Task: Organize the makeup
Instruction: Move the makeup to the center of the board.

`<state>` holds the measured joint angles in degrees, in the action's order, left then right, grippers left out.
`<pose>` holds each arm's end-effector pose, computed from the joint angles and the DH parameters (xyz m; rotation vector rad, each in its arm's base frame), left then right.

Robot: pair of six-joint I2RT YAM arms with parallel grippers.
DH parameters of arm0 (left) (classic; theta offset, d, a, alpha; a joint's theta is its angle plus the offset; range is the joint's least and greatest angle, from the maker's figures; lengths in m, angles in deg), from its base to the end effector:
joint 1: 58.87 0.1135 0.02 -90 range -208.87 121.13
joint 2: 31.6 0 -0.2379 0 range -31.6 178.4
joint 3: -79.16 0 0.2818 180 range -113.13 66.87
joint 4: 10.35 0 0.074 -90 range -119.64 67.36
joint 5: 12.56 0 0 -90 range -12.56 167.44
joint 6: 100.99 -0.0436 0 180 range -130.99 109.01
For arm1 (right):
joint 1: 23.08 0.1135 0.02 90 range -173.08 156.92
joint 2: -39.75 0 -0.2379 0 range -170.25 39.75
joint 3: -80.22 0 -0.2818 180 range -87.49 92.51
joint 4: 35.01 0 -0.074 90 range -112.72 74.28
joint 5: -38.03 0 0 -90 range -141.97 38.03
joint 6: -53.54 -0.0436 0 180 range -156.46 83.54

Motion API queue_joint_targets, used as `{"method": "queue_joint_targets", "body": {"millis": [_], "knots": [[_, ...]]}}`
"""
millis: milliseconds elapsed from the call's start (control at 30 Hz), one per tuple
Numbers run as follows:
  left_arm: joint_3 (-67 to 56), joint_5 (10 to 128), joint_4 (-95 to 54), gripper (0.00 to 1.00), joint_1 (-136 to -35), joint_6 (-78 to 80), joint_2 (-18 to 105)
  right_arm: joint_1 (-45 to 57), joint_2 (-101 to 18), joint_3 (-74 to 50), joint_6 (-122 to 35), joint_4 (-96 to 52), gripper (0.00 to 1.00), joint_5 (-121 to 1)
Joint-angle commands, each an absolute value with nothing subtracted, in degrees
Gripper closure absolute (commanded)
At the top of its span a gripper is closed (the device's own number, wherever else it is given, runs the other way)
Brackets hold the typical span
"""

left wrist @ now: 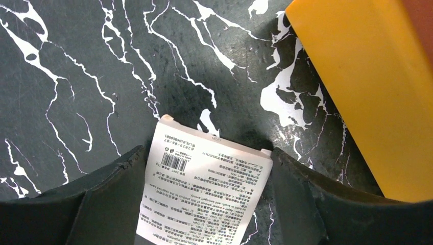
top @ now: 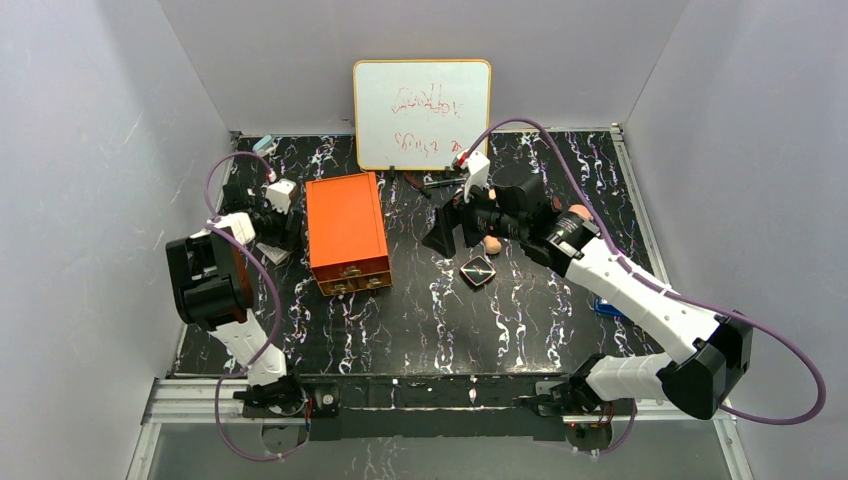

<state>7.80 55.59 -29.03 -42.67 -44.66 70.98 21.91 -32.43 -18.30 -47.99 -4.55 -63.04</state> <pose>0.3757 0.0923 0.1121 0.5216 2.3025 -0.0498 0.2304 0.2422 0.3434 -0.7110 1.8987 0.8290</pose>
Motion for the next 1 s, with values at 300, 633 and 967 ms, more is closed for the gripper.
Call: {"method": "queue_joint_targets", "body": {"millis": [300, 633, 967], "knots": [[6.5, 67.9, -34.6, 1.0, -42.6, -40.4, 72.0, 21.4, -31.0, -19.2, -47.6, -6.3, 0.02, -65.8], [-4.1, 68.5, -41.0, 1.0, -42.6, -38.5, 71.4, 21.4, -31.5, -18.8, -48.1, -6.0, 0.02, -65.9], [-19.2, 65.9, -48.7, 1.0, -42.6, -35.1, 69.0, 21.4, -32.2, -18.8, -49.0, -6.0, 0.02, -66.0]]}}
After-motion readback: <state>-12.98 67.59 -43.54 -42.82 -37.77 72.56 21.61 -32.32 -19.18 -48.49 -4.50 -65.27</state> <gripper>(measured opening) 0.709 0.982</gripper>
